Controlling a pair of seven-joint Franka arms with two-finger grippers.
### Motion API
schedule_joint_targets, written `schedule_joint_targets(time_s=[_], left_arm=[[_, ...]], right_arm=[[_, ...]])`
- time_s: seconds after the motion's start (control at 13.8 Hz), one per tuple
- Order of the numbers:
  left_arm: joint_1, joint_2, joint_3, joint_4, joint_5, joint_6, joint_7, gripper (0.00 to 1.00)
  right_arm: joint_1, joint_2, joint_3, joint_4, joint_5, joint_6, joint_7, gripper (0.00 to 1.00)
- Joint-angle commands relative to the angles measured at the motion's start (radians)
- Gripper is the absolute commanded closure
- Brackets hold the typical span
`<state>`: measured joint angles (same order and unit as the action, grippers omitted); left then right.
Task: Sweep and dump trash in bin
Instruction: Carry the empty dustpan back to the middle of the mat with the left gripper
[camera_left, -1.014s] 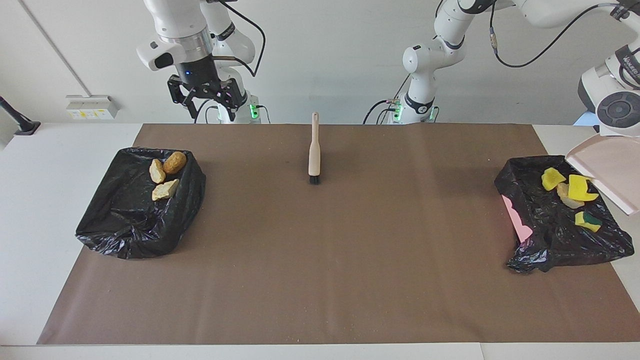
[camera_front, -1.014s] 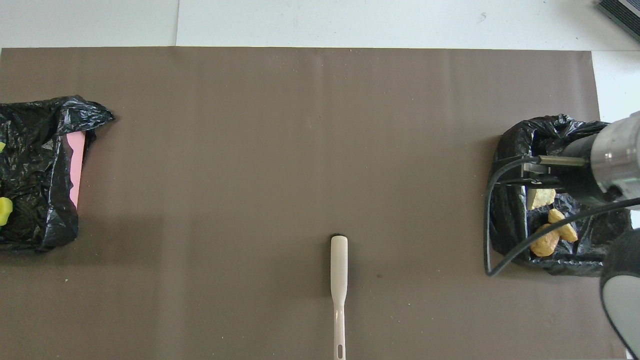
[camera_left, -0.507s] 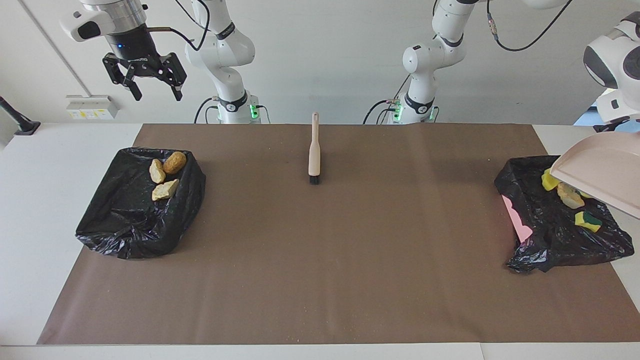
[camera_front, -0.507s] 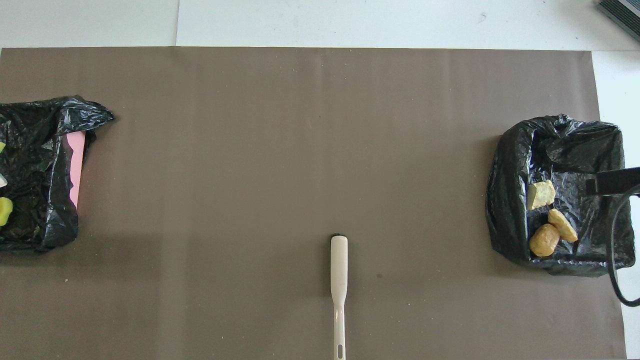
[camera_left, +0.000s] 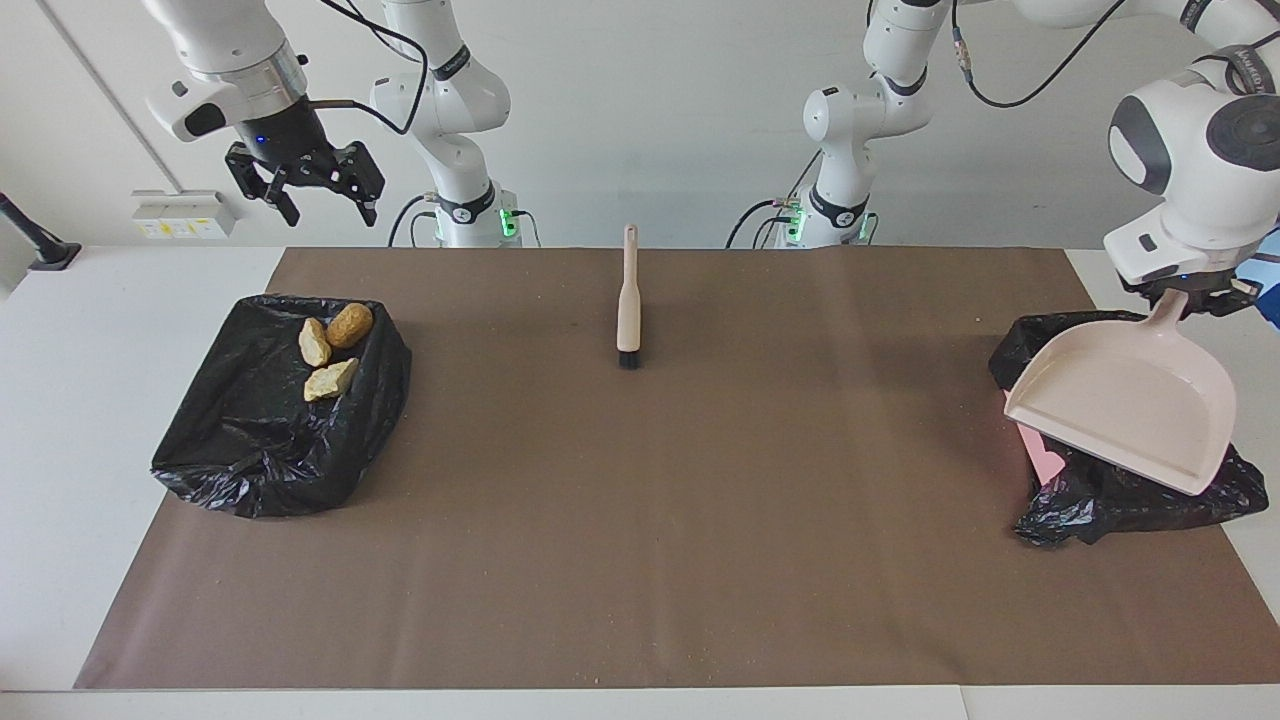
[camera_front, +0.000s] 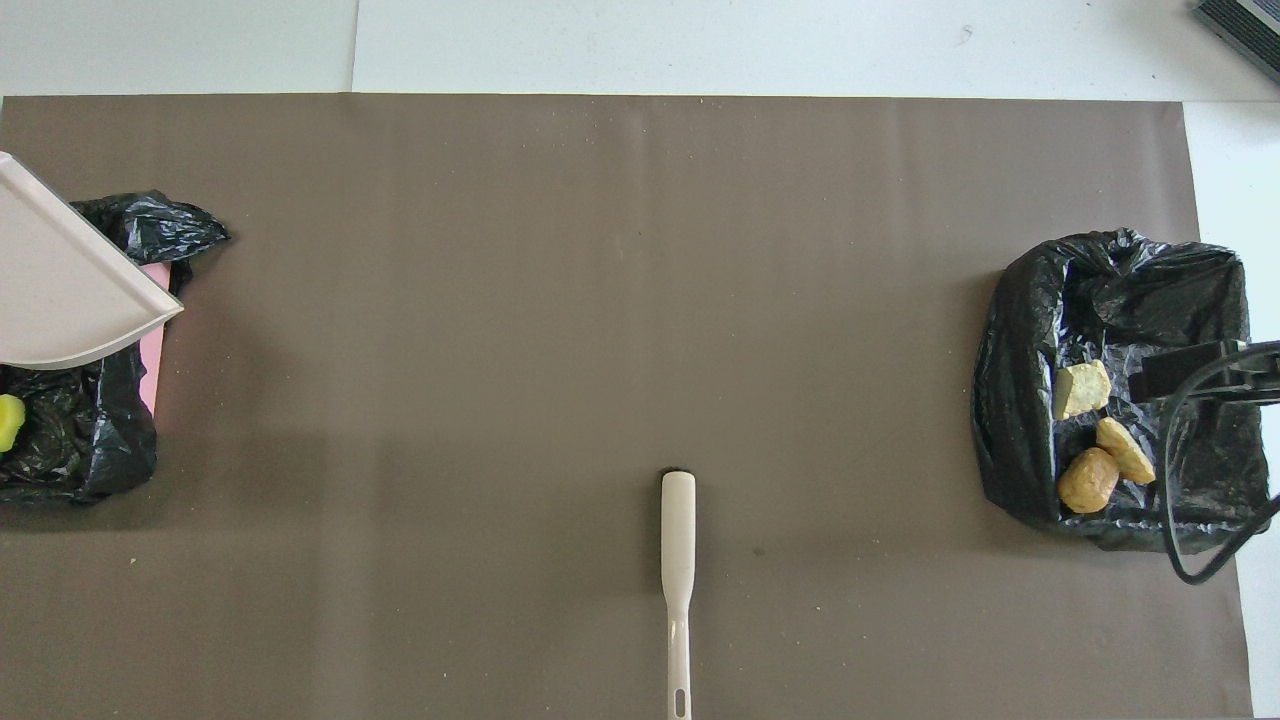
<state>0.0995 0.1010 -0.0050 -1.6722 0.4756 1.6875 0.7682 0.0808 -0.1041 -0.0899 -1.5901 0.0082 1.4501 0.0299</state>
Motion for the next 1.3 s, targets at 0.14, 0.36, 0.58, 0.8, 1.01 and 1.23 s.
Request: schedule_joint_targets(time_s=[0.14, 0.36, 0.58, 0.8, 1.01, 1.23], left_arm=[[-0.179, 0.006, 0.017, 0.011, -0.185, -0.063, -0.260, 1.00], [-0.274, 0.020, 0.016, 0.014, -0.293, -0.048, -0.447, 1.00], [-0.360, 0.081, 0.016, 0.080, -0.373, -0.058, -0.608, 1.00], [-0.490, 0.228, 0.007, 0.208, -0.405, -0.061, -0.872, 1.00], [-0.550, 0.273, -0.012, 0.242, -0.457, 0.035, -1.032, 1.00], [-0.569, 0.286, -0.055, 0.235, -0.459, 0.174, -1.095, 1.00]], right_arm=[[-0.082, -0.028, -0.001, -0.040, -0.011, 0.013, -0.022, 0.00], [-0.081, -0.025, -0.001, -0.038, -0.019, 0.021, -0.021, 0.00], [-0.070, -0.014, 0.002, -0.028, -0.025, 0.067, -0.015, 0.00], [-0.072, -0.014, 0.004, -0.027, -0.019, 0.052, -0.018, 0.00], [-0.070, -0.014, 0.012, -0.027, -0.007, 0.053, -0.019, 0.00], [-0.070, -0.014, 0.012, -0.027, -0.007, 0.053, -0.019, 0.00]])
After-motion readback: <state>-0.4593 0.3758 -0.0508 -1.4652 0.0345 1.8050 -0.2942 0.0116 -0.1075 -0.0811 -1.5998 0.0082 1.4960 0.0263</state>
